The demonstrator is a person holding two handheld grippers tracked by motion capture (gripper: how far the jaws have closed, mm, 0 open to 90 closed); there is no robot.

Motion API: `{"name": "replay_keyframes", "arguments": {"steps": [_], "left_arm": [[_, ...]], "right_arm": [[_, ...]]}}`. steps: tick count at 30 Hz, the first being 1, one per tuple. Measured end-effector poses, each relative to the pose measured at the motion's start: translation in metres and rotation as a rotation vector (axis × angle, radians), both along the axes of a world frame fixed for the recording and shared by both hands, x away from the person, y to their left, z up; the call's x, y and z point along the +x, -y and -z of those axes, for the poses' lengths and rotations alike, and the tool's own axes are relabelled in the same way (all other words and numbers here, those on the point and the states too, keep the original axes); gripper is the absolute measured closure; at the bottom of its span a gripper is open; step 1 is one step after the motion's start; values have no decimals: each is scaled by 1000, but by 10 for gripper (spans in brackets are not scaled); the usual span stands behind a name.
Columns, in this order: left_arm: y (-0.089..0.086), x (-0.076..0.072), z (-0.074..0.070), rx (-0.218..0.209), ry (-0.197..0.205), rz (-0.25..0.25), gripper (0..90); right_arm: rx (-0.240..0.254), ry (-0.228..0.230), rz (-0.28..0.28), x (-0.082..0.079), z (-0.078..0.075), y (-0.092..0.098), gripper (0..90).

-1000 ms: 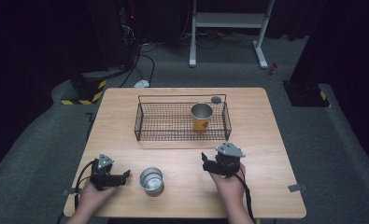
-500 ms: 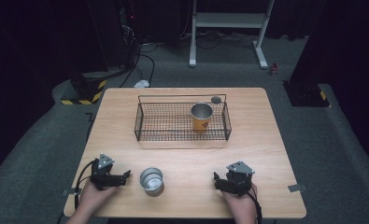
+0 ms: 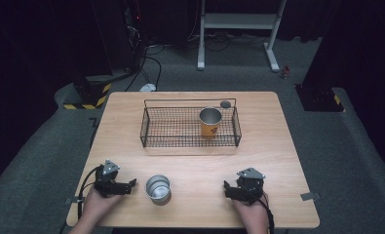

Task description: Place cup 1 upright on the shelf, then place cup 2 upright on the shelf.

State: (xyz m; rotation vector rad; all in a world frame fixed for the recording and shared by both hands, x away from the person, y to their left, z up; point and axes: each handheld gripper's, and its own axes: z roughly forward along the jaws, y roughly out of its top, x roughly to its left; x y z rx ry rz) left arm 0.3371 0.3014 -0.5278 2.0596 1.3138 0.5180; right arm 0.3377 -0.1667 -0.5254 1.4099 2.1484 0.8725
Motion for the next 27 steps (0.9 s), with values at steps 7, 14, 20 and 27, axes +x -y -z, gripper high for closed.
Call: {"name": "replay_keyframes", "arguments": {"steps": [7,14,20,27], "left_arm": [[-7,-1,-8,-69,23,16,19],[-4,-8,-20,-105,74,36,19],[0,-14,-32,-121,125,61,20],[7,-18,-40,-141,148,92,20]], "right_arm": [[-2,2,-2,1,0,0,119],[-2,2,-2,1,0,0,118],[-2,3,-1,1,0,0,119],[-2,6,0,1,0,-1,119]]}}
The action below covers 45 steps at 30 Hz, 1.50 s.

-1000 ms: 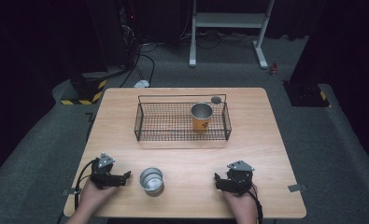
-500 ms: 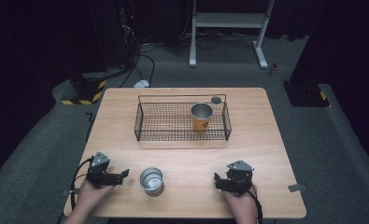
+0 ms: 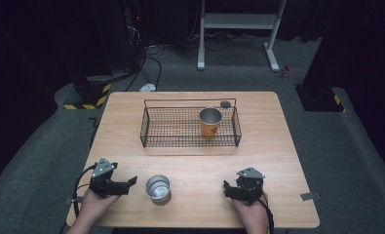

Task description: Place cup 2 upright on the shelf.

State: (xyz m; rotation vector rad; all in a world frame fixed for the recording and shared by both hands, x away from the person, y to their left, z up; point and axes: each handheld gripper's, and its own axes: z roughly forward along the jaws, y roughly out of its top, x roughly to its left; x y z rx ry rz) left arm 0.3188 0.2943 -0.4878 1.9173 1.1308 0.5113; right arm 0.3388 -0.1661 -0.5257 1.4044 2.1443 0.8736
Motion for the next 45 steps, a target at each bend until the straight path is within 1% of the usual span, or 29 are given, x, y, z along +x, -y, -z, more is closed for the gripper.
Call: {"name": "replay_keyframes", "arguments": {"steps": [3,5,9,10,12,15,16,17,19,23,26,27,33,36,38,40,42,45], "left_arm": [[4,-2,-5,-8,12,24,20],[7,-3,-7,-6,25,35,19],[13,-7,-13,-20,48,60,19],[14,-7,-14,-19,51,66,19],[16,-10,-16,-39,58,77,19],[21,-13,-19,-42,73,95,18],[23,-14,-20,-49,74,96,18],[24,-15,-21,-44,78,107,18],[26,-16,-22,-46,82,116,15],[33,-20,-25,-70,87,139,13],[37,-23,-27,-78,93,158,12],[39,-24,-27,-84,90,162,12],[50,-29,-28,-85,94,209,8],[55,-32,-29,-94,98,225,5],[59,-33,-28,-96,102,244,5],[62,-34,-28,-92,102,252,4],[66,-34,-27,-99,96,263,3],[72,-34,-26,-90,96,279,1]], "right_arm": [[0,-1,1,0,0,0,119],[0,-1,-1,0,0,0,120],[-1,-1,0,0,0,0,121],[-1,-1,0,0,0,0,122],[-1,-1,-1,0,0,0,122],[-1,-1,0,0,0,0,122],[-1,0,0,0,0,0,121],[0,-1,0,0,0,0,121],[0,-1,0,0,0,0,123],[0,-1,0,0,0,0,123],[-1,0,-1,0,0,0,123],[-1,0,-1,0,0,0,123],[0,-1,-1,0,0,0,123],[-1,0,-1,0,0,0,123],[-1,0,0,0,0,0,124],[0,0,3,0,0,0,126],[0,0,4,-1,0,0,126],[-1,1,3,0,0,0,127]]}}
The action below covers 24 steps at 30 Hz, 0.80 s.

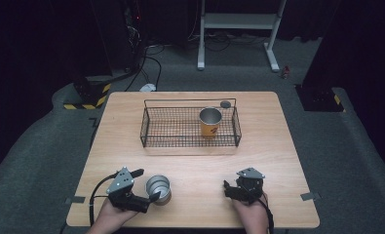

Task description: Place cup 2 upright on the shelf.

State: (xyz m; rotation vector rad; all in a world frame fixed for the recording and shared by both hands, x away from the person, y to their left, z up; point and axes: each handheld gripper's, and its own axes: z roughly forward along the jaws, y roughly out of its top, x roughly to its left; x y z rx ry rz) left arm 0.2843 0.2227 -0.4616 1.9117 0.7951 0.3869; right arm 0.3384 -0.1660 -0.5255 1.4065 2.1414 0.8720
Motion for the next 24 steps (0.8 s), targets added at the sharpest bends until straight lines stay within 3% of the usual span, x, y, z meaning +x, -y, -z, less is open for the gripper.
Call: {"name": "replay_keyframes", "arguments": {"steps": [10,24], "left_arm": [[11,0,8,35,8,20,0],[18,3,26,76,-17,43,0]], "right_arm": [[0,0,0,0,0,0,127],[0,0,0,0,0,0,128]]}}
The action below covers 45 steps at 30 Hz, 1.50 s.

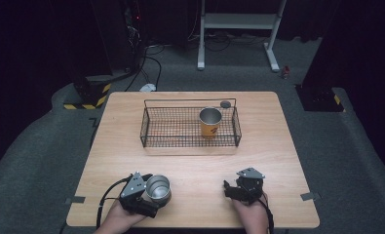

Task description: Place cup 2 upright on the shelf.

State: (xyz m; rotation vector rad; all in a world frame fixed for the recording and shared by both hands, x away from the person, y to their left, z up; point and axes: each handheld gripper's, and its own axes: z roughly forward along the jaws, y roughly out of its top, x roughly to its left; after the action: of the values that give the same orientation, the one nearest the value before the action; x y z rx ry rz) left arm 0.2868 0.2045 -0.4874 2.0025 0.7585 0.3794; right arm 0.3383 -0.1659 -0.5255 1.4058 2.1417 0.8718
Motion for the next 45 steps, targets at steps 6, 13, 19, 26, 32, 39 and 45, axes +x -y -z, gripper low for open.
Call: {"name": "replay_keyframes", "arguments": {"steps": [6,13,19,26,32,39,45], "left_arm": [[-5,0,8,-3,-11,-3,2],[-4,-1,11,13,5,0,5],[-1,3,15,23,8,-7,5],[0,5,16,17,25,-13,28],[0,3,14,4,60,-16,84],[0,0,14,5,72,-8,145],[-2,1,14,1,68,-7,154]], "right_arm": [[0,0,0,0,0,0,128],[1,0,0,0,0,0,130],[-1,2,3,-1,0,0,132],[-1,3,1,0,0,0,132],[-1,3,0,0,0,0,132],[-1,2,-1,0,0,0,132],[0,2,0,0,0,0,132]]}}
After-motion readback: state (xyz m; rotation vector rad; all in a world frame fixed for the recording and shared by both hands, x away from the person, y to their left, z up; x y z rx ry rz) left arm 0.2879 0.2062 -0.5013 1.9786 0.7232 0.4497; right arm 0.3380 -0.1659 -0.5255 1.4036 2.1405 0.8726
